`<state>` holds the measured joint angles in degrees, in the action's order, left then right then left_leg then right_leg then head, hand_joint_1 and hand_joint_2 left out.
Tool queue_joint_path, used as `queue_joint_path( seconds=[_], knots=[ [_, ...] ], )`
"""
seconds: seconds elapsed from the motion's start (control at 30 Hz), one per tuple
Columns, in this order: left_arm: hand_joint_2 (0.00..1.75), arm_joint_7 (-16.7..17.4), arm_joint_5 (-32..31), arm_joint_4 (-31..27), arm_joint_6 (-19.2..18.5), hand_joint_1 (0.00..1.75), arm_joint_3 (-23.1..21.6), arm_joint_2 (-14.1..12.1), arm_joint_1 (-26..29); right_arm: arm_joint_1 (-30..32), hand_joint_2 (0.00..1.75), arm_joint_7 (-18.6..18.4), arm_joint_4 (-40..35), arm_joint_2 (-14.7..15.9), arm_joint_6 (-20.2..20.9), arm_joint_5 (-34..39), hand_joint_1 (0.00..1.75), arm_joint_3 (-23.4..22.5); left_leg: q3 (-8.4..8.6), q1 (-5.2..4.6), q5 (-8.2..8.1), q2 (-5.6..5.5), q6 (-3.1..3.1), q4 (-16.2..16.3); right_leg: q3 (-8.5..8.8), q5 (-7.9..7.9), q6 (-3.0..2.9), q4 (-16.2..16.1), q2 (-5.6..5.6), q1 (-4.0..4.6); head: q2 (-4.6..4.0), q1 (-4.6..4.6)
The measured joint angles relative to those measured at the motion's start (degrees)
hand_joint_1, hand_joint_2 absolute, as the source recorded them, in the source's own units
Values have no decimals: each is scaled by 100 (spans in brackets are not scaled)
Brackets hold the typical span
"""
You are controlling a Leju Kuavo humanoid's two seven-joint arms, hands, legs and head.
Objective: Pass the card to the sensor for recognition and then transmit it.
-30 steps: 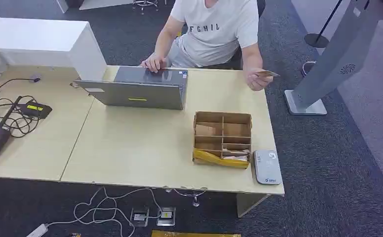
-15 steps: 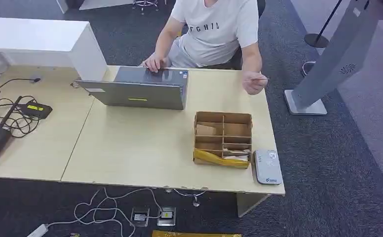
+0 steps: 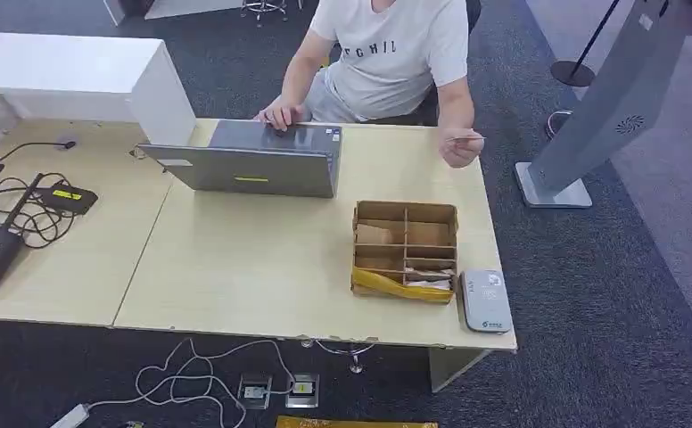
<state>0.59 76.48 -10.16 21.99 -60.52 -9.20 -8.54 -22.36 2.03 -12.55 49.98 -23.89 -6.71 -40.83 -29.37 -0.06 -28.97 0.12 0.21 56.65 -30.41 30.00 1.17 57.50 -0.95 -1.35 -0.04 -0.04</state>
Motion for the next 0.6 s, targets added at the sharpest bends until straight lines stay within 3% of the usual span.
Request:
queue_joint_path(
  seconds=[0.13, 0.27, 0.4, 0.43, 0.5, 0.6],
  knots=[
    [0, -28, -9, 2, -98, 0, 0, -18, -1, -854, 0, -206, -54, 649, 544, -115, 0, -7, -3, -5, 0, 2, 0, 0, -1, -4, 7, 4, 2, -5, 0, -2],
    [0, -81, -13, 0, -184, 0, 0, -39, -4, -2220, 0, -156, -192, 1152, 800, -546, 0, 194, -7, -7, 4, 0, 6, 0, -1, -4, 7, 9, -1, -7, 0, -2],
    [0, -83, -22, 0, -234, 0, 0, -50, -3, -3751, 0, 15, -282, 1299, 1173, -937, 0, 655, -21, -4, 7, -9, 10, -1, -1, -5, 7, 11, -9, -3, 0, 6],
    [0, -87, -26, 0, -249, 0, 0, -55, -7, -4091, 175, 63, -293, 1297, 1281, -988, 0, 801, -24, -7, 10, -9, 14, -1, -1, -5, 7, 11, -10, -5, 0, 2],
    [0, -144, -70, 2, -317, 0, 0, -68, -13, -4827, 175, 256, -324, 1249, 1666, -1069, 0, 1185, -27, -5, 12, -17, 15, -1, -1, -5, 7, 12, -20, -3, 0, 4],
    [0, -190, -109, 0, -372, 0, 0, -81, -15, -5552, 175, 317, -389, 1089, 1825, -1115, 0, 1680, -18, 0, 17, -22, 17, -1, -1, -5, 7, 12, -25, 2, 0, 2]
  ],
)
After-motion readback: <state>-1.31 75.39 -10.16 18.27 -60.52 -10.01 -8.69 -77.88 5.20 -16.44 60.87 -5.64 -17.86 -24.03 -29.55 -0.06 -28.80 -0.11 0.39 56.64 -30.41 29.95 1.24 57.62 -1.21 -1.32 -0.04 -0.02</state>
